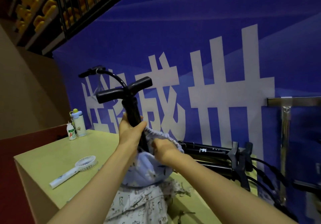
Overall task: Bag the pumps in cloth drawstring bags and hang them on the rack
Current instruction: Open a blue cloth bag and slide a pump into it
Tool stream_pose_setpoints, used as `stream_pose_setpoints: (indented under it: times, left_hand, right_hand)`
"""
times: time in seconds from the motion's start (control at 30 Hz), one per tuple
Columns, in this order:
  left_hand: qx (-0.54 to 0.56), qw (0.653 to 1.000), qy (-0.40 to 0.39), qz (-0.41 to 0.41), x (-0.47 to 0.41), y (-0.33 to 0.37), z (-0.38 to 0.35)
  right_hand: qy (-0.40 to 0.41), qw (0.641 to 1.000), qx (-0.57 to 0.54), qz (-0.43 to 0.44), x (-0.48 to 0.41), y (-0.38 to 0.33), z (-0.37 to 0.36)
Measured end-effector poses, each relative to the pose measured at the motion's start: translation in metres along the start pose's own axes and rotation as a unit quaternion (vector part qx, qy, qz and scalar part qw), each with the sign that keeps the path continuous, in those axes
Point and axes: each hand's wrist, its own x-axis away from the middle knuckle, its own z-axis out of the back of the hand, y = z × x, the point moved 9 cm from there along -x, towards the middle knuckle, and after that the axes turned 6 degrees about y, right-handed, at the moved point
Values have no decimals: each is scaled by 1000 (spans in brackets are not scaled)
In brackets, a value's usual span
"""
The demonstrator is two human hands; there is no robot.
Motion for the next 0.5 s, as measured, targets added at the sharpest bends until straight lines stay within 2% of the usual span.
stream_pose_setpoints:
  times: [0.1,0.27,0.37,0.43,0.5]
  left_hand:
    - [18,1000,3,7,-1,11,-2]
    - [44,999,19,7,-2,18,0]
    - [43,999,24,12,-2,18,3]
    - [41,999,24,14,0,18,4]
    - [31,999,19,8,2,17,2]
  right_hand:
    - [-10,1000,23,0,-4,13,-20]
    - [8,992,-122,-33,-8,24,-30]
    - [43,965,-249,-72,-9,42,-30]
    - [53,962,-251,-90,-10,50,-30]
    - [26,965,-242,-101,-9,49,-36]
